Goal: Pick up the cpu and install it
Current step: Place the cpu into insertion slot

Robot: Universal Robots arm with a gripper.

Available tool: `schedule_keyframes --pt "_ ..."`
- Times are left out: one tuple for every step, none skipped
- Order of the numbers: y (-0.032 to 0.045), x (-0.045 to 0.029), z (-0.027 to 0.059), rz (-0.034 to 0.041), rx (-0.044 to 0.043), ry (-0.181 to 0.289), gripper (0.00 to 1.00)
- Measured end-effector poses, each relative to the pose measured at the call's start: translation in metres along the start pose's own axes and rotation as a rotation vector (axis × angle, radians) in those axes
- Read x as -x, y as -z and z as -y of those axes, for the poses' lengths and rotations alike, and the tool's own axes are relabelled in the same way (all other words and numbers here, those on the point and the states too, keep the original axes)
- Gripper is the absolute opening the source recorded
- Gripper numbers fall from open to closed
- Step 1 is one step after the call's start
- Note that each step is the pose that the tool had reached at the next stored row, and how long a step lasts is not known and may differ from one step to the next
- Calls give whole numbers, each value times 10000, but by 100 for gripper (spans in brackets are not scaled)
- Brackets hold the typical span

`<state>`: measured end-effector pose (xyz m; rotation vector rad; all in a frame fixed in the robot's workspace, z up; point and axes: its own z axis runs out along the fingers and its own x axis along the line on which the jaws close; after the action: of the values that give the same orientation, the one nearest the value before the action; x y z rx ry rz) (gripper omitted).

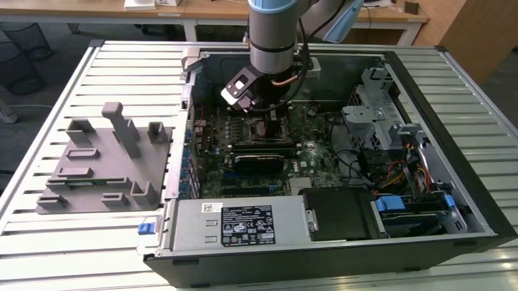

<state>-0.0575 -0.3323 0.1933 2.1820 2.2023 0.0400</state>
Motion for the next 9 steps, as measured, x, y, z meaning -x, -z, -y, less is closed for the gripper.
schedule_keyframes --pt "1 0 0 0 0 0 60" --pt "4 0 0 2 -2 0 60" --pt "8 0 0 2 -1 0 60" --pt "14 0 0 1 0 0 60" --pt "20 0 -1 0 0 0 60" --pt "28 0 -1 0 0 0 60" --pt "37 1 -2 1 0 0 60" --pt "46 1 -2 0 0 0 60" --pt "56 1 -3 0 0 0 60"
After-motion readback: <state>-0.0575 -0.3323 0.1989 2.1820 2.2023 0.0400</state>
